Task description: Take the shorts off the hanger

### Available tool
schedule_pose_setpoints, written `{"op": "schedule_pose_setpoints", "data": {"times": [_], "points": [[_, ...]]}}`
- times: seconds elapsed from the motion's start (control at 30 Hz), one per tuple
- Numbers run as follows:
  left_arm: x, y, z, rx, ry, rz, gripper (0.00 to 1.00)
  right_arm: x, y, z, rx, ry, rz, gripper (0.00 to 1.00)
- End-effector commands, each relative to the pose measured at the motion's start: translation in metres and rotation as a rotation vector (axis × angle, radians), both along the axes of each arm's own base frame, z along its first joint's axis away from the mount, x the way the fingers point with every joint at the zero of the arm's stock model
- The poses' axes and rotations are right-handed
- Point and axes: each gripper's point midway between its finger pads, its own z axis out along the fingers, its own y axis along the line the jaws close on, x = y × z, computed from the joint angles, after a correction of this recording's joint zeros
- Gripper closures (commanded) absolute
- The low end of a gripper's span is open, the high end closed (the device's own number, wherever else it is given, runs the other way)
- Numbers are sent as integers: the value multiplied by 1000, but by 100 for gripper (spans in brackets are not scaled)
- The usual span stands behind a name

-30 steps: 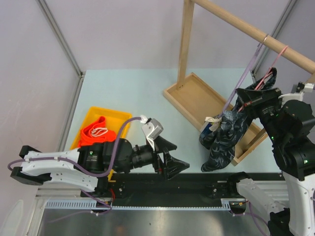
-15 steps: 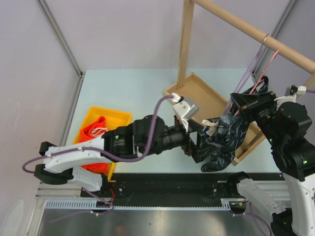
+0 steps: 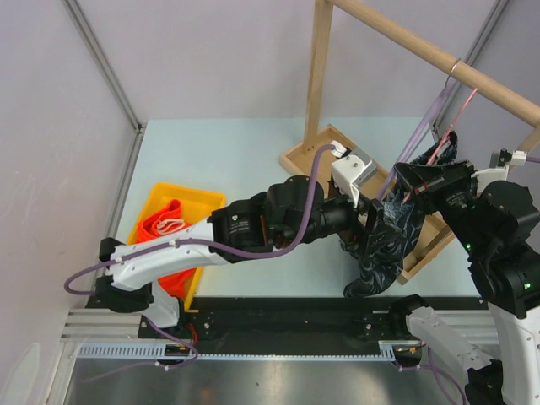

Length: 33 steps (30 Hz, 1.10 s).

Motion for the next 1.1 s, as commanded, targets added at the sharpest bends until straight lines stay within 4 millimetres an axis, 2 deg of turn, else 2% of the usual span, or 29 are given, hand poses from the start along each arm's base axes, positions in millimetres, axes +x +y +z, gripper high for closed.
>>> {"op": "schedule_pose_setpoints", "data": {"times": [0.0,0.03,0.17,0.2,0.23,0.27,0.3,0.43,0.47,0.5,0.53,0.57,0.6,0.63,0.67,0.77,0.83,0.9,1.07], "points": [[0,-6,5,0,-13,-23,27,-12,7,27,59,-90,56,100],[1,-6,4,3,-13,-19,35,-13,8,28,59,-93,65,100],[4,-5,5,5,-24,-9,46,-16,10,32,70,-104,80,100],[4,-4,5,8,-24,-9,54,-16,11,33,75,-106,86,100],[5,-4,6,7,-25,-9,65,-14,12,33,80,-106,86,99],[8,-3,9,2,-28,-2,72,-17,18,35,83,-109,121,99],[9,-1,8,15,-28,7,99,-17,19,37,83,-118,131,97],[20,16,15,19,-55,72,100,-23,25,40,45,-152,179,84],[23,21,10,34,-56,93,100,-24,24,35,10,-150,180,74],[24,32,18,19,-65,105,100,-25,23,33,-7,-154,181,69],[26,37,17,25,-71,115,100,-27,22,32,-28,-160,180,65],[30,43,11,44,-85,135,100,-27,21,27,-68,-158,184,53],[32,48,10,48,-96,143,99,-28,22,23,-95,-160,196,47],[30,62,20,27,-115,146,100,-29,22,21,-118,-162,204,41],[32,66,11,54,-151,147,100,-27,22,13,-170,-157,213,26],[37,95,10,70,-216,182,100,-28,29,6,-272,-188,275,4],[45,116,11,82,-231,214,100,-31,41,4,-321,-229,361,0],[50,130,11,89,-244,216,100,-30,50,4,-380,-278,427,0],[49,155,3,151,-291,172,100,-26,54,5,-458,-339,463,0]]}}
